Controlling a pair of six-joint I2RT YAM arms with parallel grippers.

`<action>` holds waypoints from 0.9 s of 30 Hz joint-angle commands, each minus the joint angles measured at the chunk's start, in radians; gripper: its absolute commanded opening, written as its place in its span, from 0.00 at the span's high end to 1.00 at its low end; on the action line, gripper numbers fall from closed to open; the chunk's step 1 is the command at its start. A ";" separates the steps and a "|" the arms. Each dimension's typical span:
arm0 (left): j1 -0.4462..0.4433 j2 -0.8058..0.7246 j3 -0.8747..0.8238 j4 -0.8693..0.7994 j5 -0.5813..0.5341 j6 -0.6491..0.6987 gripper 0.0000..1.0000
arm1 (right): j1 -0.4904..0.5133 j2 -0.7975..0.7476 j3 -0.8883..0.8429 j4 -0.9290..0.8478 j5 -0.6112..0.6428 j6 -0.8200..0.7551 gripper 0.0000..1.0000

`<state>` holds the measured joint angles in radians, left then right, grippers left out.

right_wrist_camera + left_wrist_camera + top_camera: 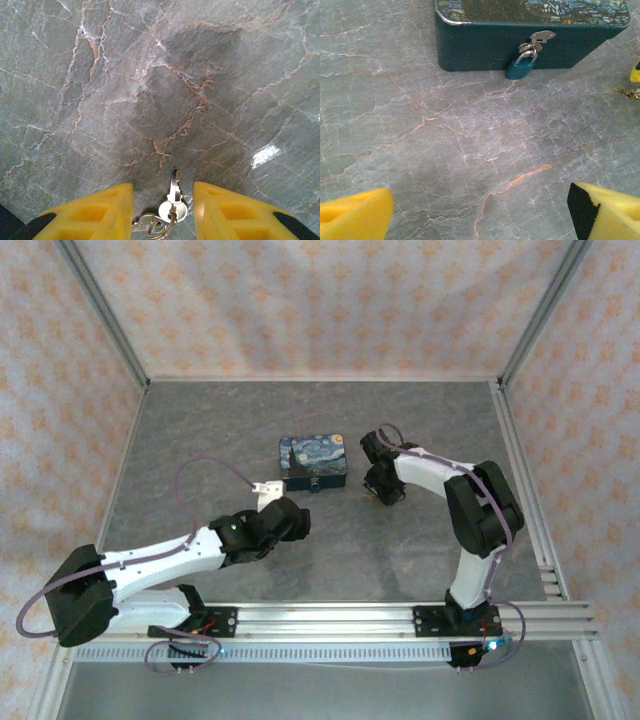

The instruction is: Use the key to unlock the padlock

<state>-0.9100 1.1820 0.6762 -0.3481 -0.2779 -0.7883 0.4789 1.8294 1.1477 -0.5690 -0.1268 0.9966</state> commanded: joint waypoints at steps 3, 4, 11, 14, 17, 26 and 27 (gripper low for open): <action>-0.007 -0.031 -0.023 0.006 -0.053 -0.020 0.08 | 0.035 -0.017 -0.023 0.009 -0.051 0.046 0.63; -0.006 -0.032 -0.024 0.007 -0.053 -0.020 0.08 | 0.038 -0.020 -0.023 0.009 -0.053 0.049 0.64; -0.006 -0.030 -0.030 0.015 -0.055 -0.020 0.08 | 0.043 -0.009 -0.027 0.013 -0.052 0.061 0.67; -0.006 -0.030 -0.032 0.017 -0.057 -0.020 0.08 | 0.043 -0.002 -0.034 0.015 -0.053 0.068 0.73; -0.006 -0.034 -0.033 0.014 -0.059 -0.019 0.08 | 0.043 0.001 -0.049 0.031 -0.058 0.076 0.78; -0.006 -0.031 -0.028 0.011 -0.063 -0.011 0.08 | 0.043 0.010 -0.055 0.058 -0.056 0.081 1.00; -0.006 -0.030 -0.023 0.008 -0.063 -0.010 0.08 | 0.043 0.006 -0.061 0.070 -0.055 0.082 1.00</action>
<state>-0.9100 1.1645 0.6525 -0.3439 -0.2962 -0.7883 0.5083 1.8164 1.1233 -0.5194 -0.1585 1.0664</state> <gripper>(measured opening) 0.917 0.049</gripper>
